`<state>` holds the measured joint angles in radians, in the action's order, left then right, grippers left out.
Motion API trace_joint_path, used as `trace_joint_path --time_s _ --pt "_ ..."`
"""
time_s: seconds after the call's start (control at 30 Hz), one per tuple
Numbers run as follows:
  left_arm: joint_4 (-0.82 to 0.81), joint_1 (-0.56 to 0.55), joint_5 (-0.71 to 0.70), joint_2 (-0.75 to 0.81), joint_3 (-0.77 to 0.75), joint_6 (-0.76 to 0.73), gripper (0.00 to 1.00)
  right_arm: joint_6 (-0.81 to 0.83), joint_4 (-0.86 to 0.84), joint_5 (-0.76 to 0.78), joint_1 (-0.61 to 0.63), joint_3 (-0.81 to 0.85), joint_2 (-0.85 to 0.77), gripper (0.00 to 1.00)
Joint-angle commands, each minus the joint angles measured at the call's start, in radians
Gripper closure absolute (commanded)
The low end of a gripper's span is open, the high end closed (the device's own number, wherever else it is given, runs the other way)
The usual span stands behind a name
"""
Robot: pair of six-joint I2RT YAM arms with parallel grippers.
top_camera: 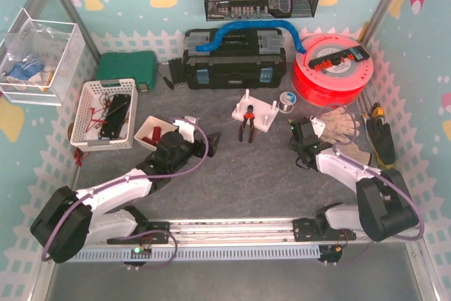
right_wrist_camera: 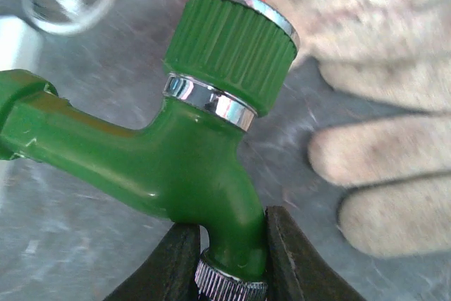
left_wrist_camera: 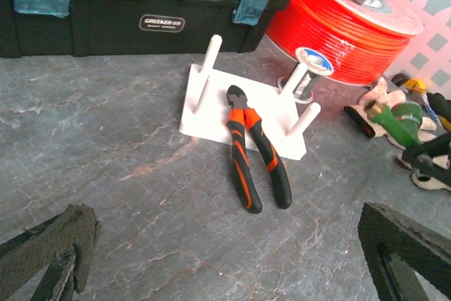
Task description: Install the large spring
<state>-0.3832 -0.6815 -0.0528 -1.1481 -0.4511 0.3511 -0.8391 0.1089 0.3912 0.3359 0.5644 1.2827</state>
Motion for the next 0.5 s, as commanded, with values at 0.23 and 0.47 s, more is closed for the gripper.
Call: trace_joint_path --time_s 0.23,0.47 --pt "-0.011 -0.006 -0.023 0.024 0.013 -0.015 0.01 -0.114 0.047 0.082 0.008 -0.047 0.113 0.78" --pt "-0.049 -0.007 0.024 0.041 0.034 -0.026 0.01 -0.038 0.058 0.064 0.008 -0.022 0.085 0.45"
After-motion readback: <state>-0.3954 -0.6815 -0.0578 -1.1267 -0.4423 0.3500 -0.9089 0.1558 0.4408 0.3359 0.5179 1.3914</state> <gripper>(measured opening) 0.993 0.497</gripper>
